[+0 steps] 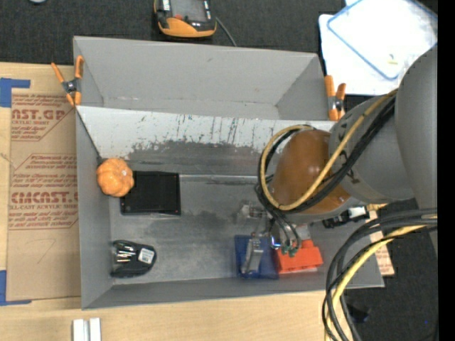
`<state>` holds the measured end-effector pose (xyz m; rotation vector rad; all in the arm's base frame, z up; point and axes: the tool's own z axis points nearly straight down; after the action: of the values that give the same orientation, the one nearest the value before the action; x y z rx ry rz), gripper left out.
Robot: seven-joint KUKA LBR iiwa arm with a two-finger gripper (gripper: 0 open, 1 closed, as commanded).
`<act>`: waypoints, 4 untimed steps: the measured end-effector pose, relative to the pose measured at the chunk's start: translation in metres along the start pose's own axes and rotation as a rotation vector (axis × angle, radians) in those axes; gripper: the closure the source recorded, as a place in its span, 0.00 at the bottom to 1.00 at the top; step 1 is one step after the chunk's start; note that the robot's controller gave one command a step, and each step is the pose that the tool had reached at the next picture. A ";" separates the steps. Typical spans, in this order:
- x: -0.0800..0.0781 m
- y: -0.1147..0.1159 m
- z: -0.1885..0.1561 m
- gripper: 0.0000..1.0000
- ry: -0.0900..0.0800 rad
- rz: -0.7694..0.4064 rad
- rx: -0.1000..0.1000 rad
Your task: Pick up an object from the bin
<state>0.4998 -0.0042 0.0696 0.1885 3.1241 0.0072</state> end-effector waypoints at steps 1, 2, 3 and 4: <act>0.016 -0.001 -0.003 0.00 -0.003 -0.059 0.002; 0.003 0.000 0.000 0.00 0.000 -0.010 -0.001; 0.015 -0.001 -0.002 1.00 -0.003 -0.057 0.002; 0.015 -0.001 -0.002 1.00 -0.003 -0.056 0.002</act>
Offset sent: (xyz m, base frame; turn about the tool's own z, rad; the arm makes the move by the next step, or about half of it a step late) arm -0.0028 -0.0001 0.0002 -0.0093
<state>0.4848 -0.0032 0.0718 0.1001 3.1246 0.0040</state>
